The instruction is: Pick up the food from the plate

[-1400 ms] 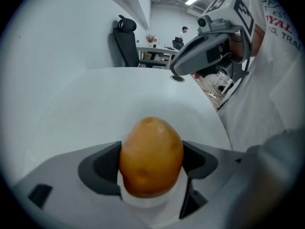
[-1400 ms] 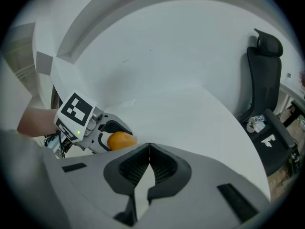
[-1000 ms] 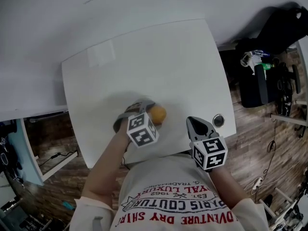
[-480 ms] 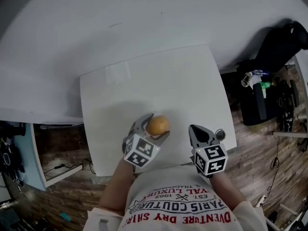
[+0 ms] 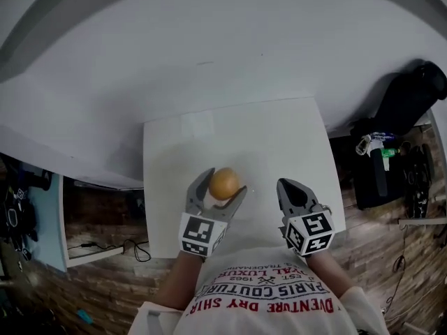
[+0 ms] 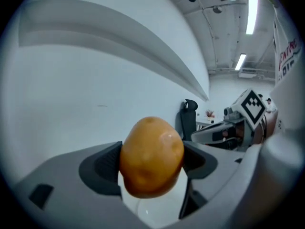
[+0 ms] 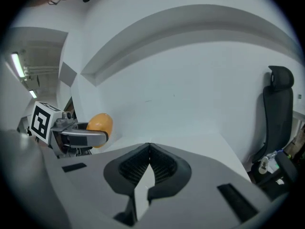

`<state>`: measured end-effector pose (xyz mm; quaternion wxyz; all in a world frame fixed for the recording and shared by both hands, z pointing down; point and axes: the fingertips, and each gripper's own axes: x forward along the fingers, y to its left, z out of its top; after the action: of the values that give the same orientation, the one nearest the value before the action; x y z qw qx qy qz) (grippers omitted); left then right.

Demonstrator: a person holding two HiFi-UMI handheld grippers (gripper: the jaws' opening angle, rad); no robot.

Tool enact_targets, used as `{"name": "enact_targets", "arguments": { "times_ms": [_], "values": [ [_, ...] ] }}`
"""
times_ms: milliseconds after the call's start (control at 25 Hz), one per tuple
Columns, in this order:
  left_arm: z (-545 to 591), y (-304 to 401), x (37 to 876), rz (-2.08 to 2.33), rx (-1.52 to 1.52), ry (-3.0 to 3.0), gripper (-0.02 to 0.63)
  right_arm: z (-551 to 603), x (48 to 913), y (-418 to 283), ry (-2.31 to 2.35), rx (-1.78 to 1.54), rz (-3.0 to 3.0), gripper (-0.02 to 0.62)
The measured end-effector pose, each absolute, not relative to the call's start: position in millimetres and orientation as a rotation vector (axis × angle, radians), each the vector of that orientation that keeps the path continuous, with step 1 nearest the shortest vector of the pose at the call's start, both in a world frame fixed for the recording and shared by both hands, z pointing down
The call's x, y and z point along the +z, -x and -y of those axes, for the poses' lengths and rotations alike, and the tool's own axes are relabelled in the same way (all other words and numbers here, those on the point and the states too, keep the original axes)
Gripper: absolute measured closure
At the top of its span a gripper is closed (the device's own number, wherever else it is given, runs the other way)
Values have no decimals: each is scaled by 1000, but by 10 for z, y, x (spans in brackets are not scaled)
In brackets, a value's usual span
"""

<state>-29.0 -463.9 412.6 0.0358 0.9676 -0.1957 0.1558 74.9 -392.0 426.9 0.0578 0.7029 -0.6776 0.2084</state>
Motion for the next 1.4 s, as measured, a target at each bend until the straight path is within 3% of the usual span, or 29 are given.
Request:
{"name": "enact_targets", "arguments": {
  "times_ms": [440, 1400],
  "values": [
    [4765, 605, 3529, 921, 134, -2914, 233, 4043, 3864, -680, -2177, 451, 2168, 583],
    [4643, 600, 3614, 959, 156, -2870, 233, 3954, 3833, -632, -2130, 376, 2170, 583]
  ]
}}
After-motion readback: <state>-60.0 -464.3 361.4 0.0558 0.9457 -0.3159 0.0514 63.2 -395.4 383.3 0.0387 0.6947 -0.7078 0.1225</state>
